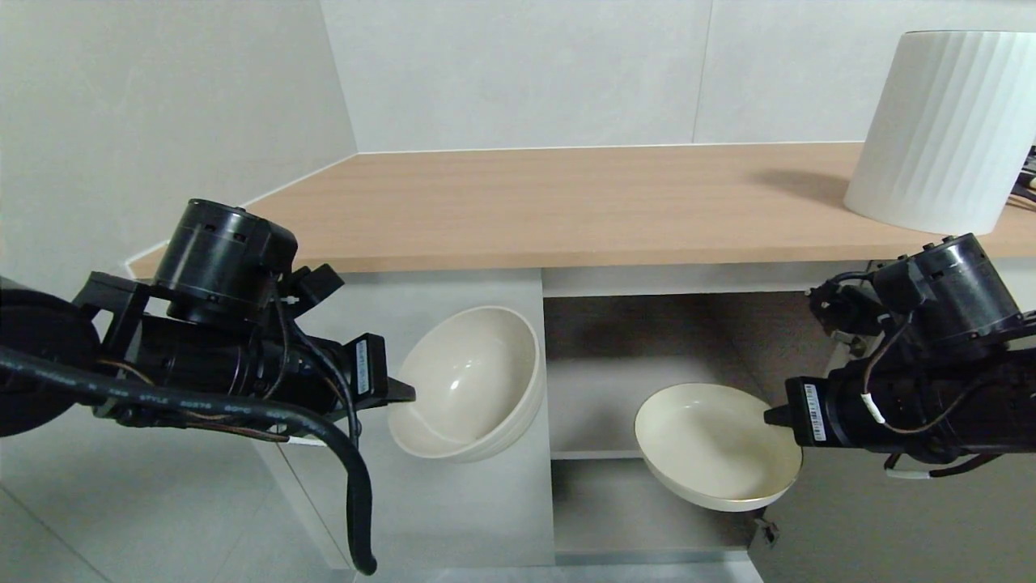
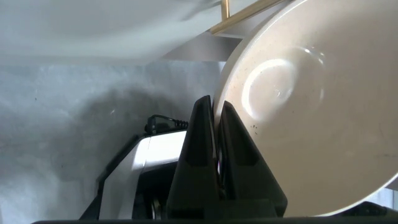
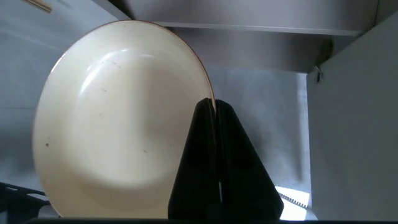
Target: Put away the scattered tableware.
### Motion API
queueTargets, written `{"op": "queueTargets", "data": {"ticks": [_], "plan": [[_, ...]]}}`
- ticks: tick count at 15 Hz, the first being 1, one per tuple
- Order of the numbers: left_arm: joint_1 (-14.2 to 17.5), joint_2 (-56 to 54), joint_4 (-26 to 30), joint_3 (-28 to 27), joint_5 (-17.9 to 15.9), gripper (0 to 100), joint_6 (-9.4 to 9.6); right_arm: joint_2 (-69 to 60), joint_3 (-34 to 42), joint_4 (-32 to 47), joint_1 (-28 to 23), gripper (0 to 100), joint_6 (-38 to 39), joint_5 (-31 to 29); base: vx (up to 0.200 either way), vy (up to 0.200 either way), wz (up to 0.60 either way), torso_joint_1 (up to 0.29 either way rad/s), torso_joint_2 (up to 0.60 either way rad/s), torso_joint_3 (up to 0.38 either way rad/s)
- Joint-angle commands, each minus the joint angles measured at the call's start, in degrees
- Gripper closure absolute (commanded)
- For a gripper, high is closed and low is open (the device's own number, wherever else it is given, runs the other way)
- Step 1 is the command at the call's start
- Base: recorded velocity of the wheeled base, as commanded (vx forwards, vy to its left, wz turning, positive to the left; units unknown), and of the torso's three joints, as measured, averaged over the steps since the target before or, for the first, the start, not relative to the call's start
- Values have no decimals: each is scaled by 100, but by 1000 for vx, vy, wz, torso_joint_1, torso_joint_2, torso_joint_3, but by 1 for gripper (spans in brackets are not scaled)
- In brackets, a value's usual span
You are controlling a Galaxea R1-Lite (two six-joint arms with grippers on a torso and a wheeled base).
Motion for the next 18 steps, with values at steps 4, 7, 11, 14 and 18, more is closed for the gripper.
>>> {"op": "queueTargets", "data": {"ticks": [4, 7, 11, 14, 18], "plan": [[-8, 8, 1, 8, 1, 100, -3, 315, -11, 1, 1, 100, -1, -19, 0, 0, 0, 0, 0, 0], [-44, 17, 1, 26, 1, 100, -3, 974, -20, -228, -7, 100, 8, -28, 0, 0, 0, 0, 0, 0], [-52, 70, 1, 26, 1, 100, -3, 2011, -46, -1027, -25, 100, 78, -169, 0, 0, 0, 0, 0, 0], [-96, 114, 1, 35, 1, 100, -3, 2626, -46, -1581, -130, 100, 131, -204, 0, 0, 0, 0, 0, 0], [-114, 122, 1, 35, 1, 100, -3, 3347, -55, -2416, -368, 100, 307, -301, 0, 0, 0, 0, 0, 0]]}}
